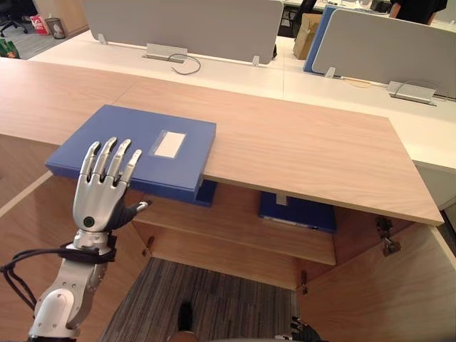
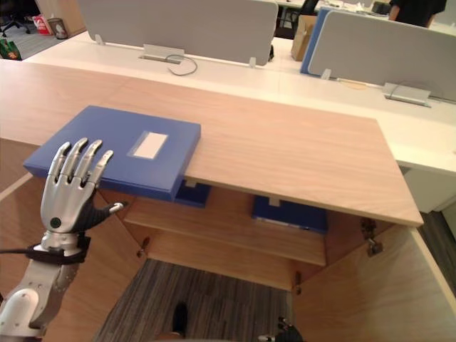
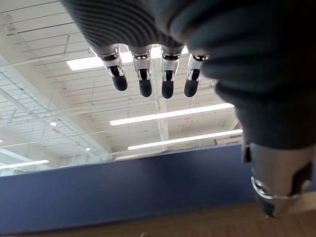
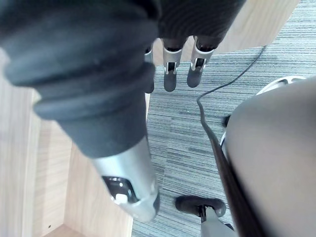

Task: Walk over to the cabinet, pick up the folder, carry it to the office cabinet, place the folder inside the office cabinet, then close the office cabinet door

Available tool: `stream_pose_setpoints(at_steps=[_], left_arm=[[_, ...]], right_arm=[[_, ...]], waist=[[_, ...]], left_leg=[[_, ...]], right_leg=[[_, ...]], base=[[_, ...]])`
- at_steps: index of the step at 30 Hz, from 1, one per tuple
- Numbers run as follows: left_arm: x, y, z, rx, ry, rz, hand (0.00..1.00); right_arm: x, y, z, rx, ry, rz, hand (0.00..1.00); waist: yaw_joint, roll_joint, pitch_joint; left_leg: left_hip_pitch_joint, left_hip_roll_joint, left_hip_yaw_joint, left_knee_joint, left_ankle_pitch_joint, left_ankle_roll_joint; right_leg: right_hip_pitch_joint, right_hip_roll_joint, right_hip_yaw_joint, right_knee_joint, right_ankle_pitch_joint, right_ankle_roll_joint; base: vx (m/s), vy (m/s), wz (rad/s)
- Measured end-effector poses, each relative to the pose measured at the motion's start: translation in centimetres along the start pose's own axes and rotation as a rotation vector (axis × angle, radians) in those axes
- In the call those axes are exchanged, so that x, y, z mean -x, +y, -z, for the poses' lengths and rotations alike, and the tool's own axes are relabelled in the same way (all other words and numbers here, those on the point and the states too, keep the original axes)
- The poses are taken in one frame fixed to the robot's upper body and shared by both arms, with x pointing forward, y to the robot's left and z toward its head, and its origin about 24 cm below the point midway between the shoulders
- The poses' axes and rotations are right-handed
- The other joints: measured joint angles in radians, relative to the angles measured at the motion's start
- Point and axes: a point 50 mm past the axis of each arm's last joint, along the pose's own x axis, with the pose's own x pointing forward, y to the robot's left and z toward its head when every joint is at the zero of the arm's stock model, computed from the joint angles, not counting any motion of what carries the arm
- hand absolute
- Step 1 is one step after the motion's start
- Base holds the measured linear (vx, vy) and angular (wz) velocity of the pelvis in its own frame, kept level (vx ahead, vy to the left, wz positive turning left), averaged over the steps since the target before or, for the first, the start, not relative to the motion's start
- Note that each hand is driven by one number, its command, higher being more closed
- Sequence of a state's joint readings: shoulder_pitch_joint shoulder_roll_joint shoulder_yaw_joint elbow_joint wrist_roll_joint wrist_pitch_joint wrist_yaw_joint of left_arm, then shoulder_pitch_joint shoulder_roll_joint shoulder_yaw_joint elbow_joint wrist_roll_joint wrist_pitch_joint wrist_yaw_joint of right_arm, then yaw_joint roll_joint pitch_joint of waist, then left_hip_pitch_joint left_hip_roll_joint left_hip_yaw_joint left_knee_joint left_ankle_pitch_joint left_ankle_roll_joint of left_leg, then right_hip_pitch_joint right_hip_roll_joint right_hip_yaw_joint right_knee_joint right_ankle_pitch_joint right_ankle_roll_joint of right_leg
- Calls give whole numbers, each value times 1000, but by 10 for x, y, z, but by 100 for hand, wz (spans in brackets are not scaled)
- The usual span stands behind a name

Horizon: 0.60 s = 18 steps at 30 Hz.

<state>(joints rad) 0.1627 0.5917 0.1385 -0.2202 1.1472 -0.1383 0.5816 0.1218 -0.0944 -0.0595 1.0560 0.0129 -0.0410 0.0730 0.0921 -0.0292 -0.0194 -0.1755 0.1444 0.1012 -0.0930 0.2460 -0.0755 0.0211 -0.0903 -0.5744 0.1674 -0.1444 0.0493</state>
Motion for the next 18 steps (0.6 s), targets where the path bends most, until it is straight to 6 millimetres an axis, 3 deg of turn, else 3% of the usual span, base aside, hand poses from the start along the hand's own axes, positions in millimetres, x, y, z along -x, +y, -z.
stream_pose_setpoints(at_steps=[6, 18], left_arm=[[5, -10, 18, -52, 61, 82, 0], [-11, -25, 46, -217, 20, 209, 0]], right_arm=[[0, -3, -1, -28, -5, 13, 0], [1, -2, 3, 39, 10, -8, 0]], waist=[[-4, -1, -1], [-31, -4, 2]], left_leg=[[5, 3, 0, 0, -5, 5], [43, 1, 30, 0, -20, -1]], right_leg=[[2, 4, -1, -11, -3, 0], [35, 5, 23, -45, -2, 1]], base=[[0, 0, 0], [14, -6, -6]])
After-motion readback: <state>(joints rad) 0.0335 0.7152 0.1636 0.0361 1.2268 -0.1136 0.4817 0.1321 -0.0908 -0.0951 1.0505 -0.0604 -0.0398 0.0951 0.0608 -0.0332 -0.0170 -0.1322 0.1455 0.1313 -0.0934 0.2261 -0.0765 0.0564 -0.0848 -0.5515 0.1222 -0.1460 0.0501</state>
